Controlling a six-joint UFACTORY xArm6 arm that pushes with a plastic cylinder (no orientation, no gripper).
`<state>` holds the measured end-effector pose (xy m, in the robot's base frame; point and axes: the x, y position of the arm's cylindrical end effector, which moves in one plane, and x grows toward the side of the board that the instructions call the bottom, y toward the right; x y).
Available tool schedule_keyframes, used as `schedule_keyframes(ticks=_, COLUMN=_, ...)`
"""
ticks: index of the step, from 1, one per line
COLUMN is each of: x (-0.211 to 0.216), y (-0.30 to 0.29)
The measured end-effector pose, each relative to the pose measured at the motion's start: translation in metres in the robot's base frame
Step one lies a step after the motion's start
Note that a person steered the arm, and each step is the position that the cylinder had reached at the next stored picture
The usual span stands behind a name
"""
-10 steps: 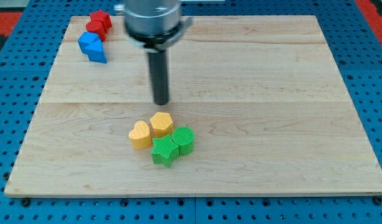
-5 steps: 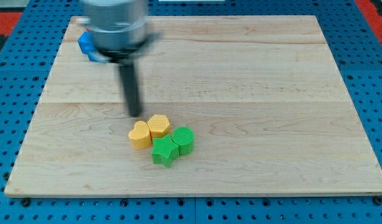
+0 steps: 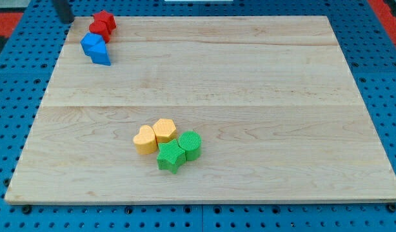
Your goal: Place the red star at the top side of the green circle
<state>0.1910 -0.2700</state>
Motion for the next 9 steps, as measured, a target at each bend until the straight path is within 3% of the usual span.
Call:
schedule_keyframes(ticks=1, x=0.003, y=0.05)
schedule_keyframes(ticks=2, x=0.041, y=0.176)
schedule_keyframes(ticks=4, x=0.156, y=0.298)
schedule_keyframes(ticks=5, x=0.206, y=0.257)
schedule_keyframes(ticks=6, x=0.175, y=0.284)
schedule_keyframes(ticks=7, x=0.136, y=0.269)
schedule_keyframes(ticks=8, x=0.145, y=0.226)
schedule_keyframes(ticks=9, x=0.207, y=0.229)
